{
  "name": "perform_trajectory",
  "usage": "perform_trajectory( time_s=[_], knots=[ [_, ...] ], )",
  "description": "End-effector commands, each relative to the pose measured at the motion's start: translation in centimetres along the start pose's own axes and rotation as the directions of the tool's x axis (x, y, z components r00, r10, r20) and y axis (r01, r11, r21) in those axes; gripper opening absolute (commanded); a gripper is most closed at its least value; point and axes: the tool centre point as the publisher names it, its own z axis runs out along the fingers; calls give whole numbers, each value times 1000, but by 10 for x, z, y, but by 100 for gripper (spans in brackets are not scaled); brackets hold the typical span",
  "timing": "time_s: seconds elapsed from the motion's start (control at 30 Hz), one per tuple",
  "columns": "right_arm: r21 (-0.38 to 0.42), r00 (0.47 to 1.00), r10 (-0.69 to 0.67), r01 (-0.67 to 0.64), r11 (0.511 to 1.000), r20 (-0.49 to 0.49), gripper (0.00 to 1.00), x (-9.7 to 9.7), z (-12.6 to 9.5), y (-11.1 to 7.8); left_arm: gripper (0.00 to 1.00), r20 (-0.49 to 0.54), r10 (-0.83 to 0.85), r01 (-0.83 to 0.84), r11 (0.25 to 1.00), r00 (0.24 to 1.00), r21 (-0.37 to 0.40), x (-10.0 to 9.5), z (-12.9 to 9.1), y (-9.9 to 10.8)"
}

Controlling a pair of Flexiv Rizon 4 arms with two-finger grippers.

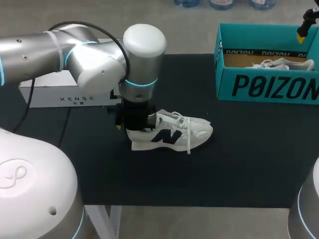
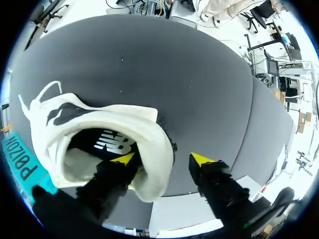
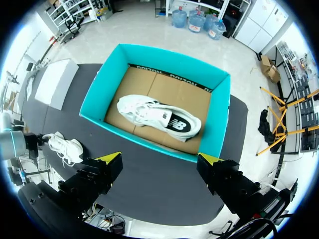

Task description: Take the shoe out of the shoebox, open the shoe tongue, remove and reinsert the insole, then place the shoe into the shoebox

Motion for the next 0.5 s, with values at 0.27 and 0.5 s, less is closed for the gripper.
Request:
perform_trajectory(
  time_s=[0.27, 0.5],
  knots=[
    [-2, 1000, -1, 1, 1000, -1, 100, 0, 0, -1, 100, 150, -122, 132, 989, 981, -63, 22, -85, 26],
    [-2, 1000, -1, 1, 1000, -1, 100, 0, 0, -1, 100, 280, -137, 152, 988, 950, -33, 26, -112, 35]
  ],
)
